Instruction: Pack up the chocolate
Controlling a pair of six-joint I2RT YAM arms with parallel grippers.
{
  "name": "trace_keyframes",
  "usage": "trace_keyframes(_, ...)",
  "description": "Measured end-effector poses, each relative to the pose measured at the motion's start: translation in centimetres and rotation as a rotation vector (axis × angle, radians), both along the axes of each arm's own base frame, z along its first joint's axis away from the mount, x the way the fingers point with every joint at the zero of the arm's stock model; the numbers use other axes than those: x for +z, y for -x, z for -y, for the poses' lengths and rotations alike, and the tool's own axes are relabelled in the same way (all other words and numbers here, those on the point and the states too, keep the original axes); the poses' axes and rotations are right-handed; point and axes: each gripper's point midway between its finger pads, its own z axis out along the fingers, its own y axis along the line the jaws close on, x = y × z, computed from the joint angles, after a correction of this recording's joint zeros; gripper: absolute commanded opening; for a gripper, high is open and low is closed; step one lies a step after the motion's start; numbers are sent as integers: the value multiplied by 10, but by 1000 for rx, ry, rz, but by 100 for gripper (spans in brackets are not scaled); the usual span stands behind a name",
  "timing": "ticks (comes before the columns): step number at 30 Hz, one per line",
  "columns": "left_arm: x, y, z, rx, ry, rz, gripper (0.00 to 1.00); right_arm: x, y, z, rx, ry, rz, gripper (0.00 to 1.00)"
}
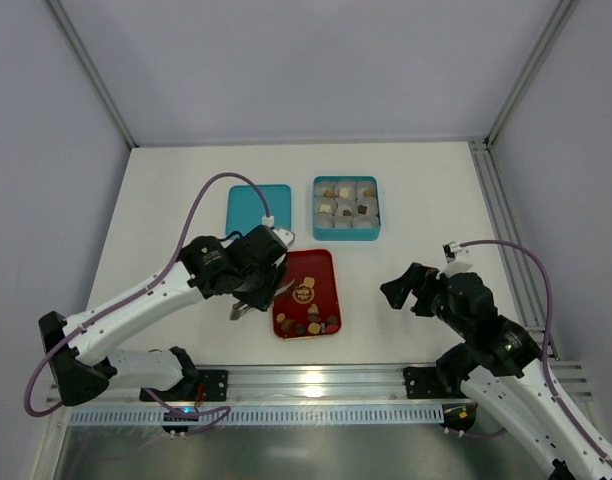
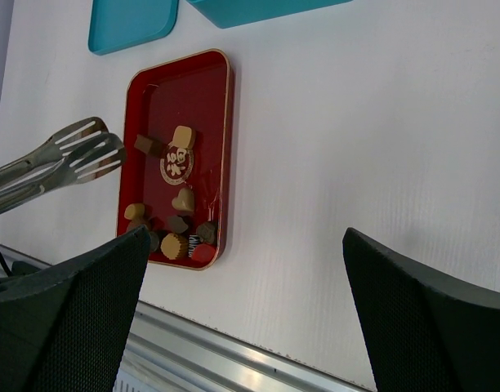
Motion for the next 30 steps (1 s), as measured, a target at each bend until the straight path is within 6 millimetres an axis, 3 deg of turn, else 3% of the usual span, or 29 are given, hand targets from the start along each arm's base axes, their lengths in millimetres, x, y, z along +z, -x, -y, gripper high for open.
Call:
trace_keyframes(14, -11, 56, -20, -112, -45, -141, 44, -11, -2, -5, 7, -1, -30, 100)
trace_keyframes(30, -25, 69, -18, -145, -91, -196, 43, -13, -2, -5, 4, -3, -36, 100)
